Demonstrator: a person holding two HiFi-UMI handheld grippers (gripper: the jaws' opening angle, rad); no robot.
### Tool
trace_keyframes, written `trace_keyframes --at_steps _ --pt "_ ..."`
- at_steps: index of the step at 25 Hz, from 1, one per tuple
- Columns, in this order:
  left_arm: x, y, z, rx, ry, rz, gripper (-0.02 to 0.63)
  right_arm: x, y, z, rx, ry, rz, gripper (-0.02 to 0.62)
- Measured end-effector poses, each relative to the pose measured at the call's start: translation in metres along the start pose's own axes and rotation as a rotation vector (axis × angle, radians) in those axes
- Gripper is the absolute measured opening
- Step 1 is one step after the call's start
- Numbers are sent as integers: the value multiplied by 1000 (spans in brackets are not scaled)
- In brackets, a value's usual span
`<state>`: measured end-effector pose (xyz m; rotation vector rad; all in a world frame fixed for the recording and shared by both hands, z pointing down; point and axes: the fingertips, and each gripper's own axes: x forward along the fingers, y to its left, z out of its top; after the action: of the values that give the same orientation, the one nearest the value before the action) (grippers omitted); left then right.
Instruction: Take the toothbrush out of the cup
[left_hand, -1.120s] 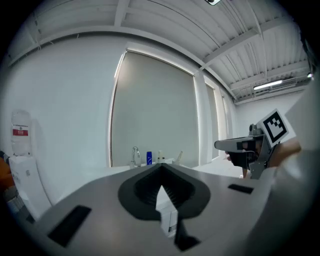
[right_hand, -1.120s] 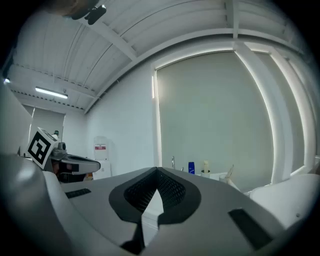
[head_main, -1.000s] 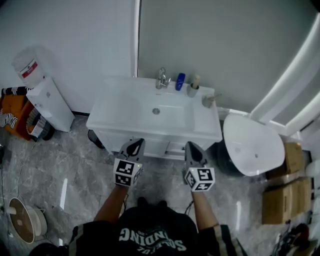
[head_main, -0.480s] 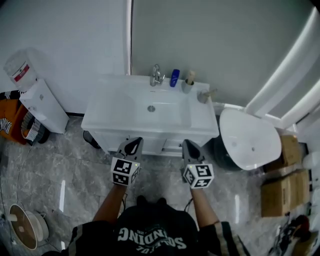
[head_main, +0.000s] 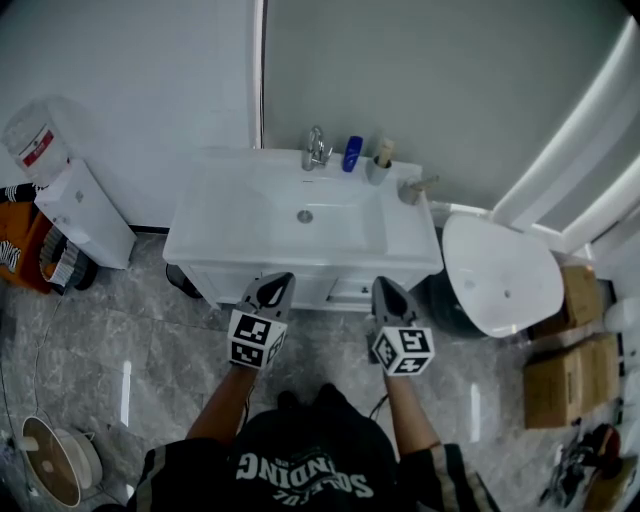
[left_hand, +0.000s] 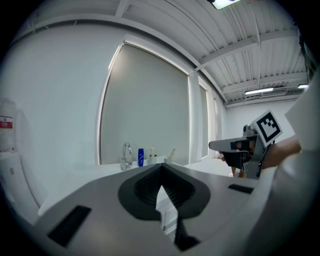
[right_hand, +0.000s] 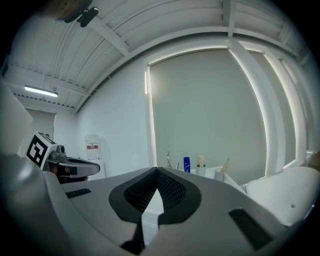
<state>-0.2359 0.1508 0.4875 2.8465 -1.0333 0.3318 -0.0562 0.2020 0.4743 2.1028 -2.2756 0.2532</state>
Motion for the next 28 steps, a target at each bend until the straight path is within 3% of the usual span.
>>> trace_keyframes --at_steps 14,28 --pt "65 13 4 13 22 -34 -3 49 -38 -3 15 -1 -24 -4" --pt "228 35 38 -6 51 -7 -3 176 -150 19 12 30 50 -3"
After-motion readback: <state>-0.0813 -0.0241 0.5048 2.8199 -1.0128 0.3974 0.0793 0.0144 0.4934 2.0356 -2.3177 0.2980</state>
